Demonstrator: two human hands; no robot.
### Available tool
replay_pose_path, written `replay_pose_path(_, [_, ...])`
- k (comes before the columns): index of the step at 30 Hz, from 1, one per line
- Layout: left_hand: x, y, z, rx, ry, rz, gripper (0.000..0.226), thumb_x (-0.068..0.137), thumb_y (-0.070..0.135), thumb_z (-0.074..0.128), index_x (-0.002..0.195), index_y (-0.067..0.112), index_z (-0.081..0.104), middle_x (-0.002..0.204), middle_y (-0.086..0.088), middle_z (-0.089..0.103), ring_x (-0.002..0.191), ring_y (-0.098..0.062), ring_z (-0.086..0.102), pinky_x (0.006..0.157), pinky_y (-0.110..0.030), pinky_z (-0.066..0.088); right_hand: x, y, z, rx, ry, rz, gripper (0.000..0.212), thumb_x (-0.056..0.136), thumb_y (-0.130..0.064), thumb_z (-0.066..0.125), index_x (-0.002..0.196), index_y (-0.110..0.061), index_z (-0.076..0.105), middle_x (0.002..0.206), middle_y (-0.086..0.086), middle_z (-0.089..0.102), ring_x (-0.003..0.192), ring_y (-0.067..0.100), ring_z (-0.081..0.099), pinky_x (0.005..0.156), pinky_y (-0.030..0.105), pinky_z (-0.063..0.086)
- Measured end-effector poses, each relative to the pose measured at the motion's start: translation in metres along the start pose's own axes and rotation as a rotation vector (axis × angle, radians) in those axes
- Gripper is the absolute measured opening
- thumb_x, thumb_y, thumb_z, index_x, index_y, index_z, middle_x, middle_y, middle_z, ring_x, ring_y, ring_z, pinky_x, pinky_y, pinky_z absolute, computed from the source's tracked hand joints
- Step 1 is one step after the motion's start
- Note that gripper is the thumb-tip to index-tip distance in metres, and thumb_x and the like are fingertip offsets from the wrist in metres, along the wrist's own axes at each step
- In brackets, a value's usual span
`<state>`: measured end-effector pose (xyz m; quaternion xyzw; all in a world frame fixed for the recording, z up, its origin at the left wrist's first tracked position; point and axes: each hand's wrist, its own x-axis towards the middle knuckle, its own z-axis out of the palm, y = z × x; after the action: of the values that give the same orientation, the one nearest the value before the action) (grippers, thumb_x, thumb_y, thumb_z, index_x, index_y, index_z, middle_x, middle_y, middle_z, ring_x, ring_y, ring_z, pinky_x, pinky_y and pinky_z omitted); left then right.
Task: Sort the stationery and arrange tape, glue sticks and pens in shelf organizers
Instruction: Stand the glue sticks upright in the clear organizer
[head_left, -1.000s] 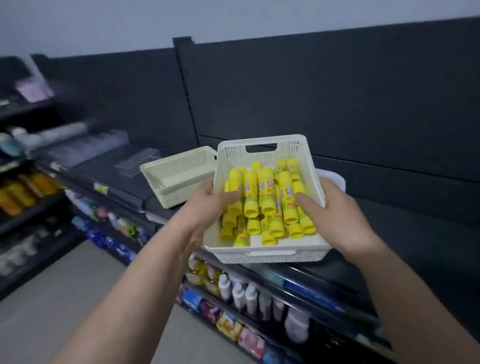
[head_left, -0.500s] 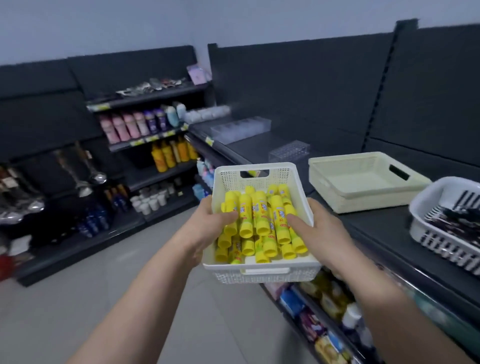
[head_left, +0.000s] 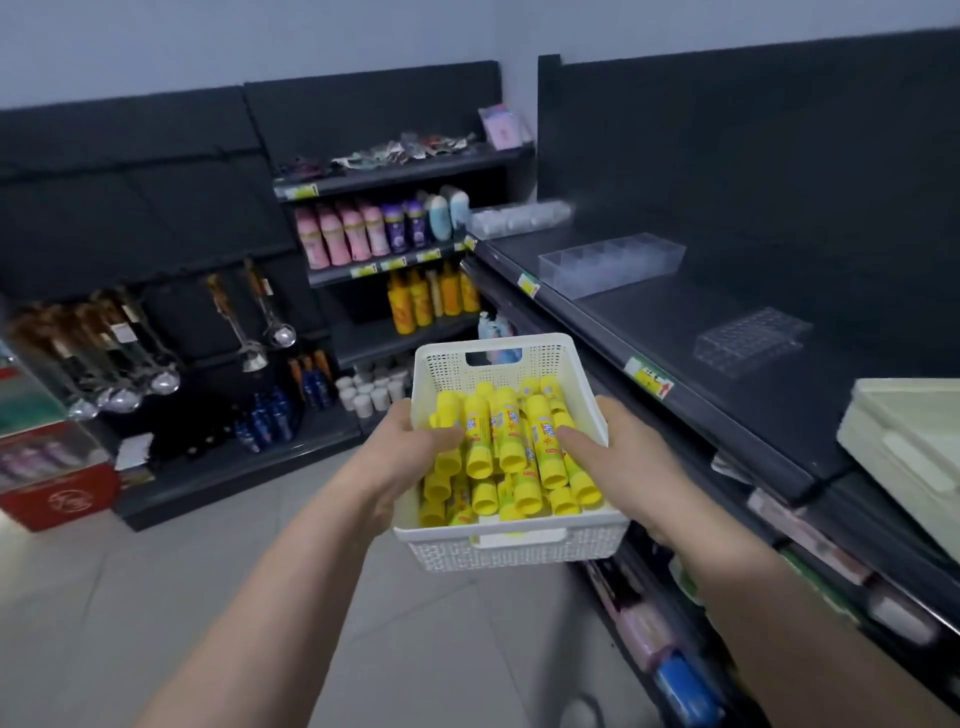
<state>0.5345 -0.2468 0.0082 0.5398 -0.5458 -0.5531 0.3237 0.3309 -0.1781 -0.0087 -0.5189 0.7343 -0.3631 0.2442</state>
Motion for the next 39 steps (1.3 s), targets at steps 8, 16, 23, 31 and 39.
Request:
replay_pose_path(8, [0.159,0.046,-0.004,0.009,0.014,0.005,0.028,0.089,0.017,0.065,0.113,0.024,0.052,0.098,-0.001,0.07,0.083,-0.019,0.069,0.057,-0.029,0.055,0.171,-0.01,0.018,0.054,-0.018,-0.013,0.036,0.087,-0.045,0.055,0.116,-0.024,0.055,0.109,0.0,0.065,0.098,0.023,0.06,0.087,0.04,0.049])
replay_pose_path(16, [0.304,0.093,-0.034,-0.03,0.074,0.008,0.031,0.087,0.014,0.066,0.114,0.02,0.052,0.102,-0.007,0.068,0.088,-0.025,0.069,0.072,-0.043,0.058,0.332,-0.047,0.042,0.066,-0.06,-0.065,0.036,0.087,-0.045,0.057,0.115,-0.023,0.055,0.107,-0.001,0.066,0.097,0.022,0.062,0.086,0.042,0.05])
replay_pose_path(23, [0.445,0.117,-0.068,-0.018,0.013,0.049,0.036,0.086,0.014,0.067,0.119,0.017,0.051,0.1,-0.007,0.069,0.077,-0.02,0.07,0.049,-0.028,0.054,0.455,-0.068,0.086,0.061,0.016,-0.028,0.042,0.087,-0.045,0.057,0.121,-0.02,0.053,0.112,0.002,0.064,0.103,0.025,0.06,0.09,0.044,0.048])
replay_pose_path(31, [0.602,0.174,-0.072,0.097,-0.259,0.15,0.017,0.088,0.006,0.063,0.096,0.021,0.058,0.088,-0.003,0.071,0.076,-0.019,0.069,0.067,-0.035,0.059,0.568,-0.082,0.106,0.084,0.245,0.148,0.031,0.086,-0.045,0.056,0.113,-0.03,0.053,0.101,-0.005,0.062,0.09,0.017,0.058,0.076,0.034,0.046])
replay_pose_path(39, [0.725,0.209,0.001,0.271,-0.547,0.169,0.026,0.086,0.015,0.069,0.109,0.019,0.057,0.093,-0.007,0.071,0.078,-0.022,0.071,0.066,-0.039,0.06,0.641,-0.043,0.083,0.06,0.471,0.365,0.034,0.087,-0.047,0.055,0.111,-0.023,0.053,0.097,-0.001,0.06,0.085,0.019,0.058,0.074,0.036,0.049])
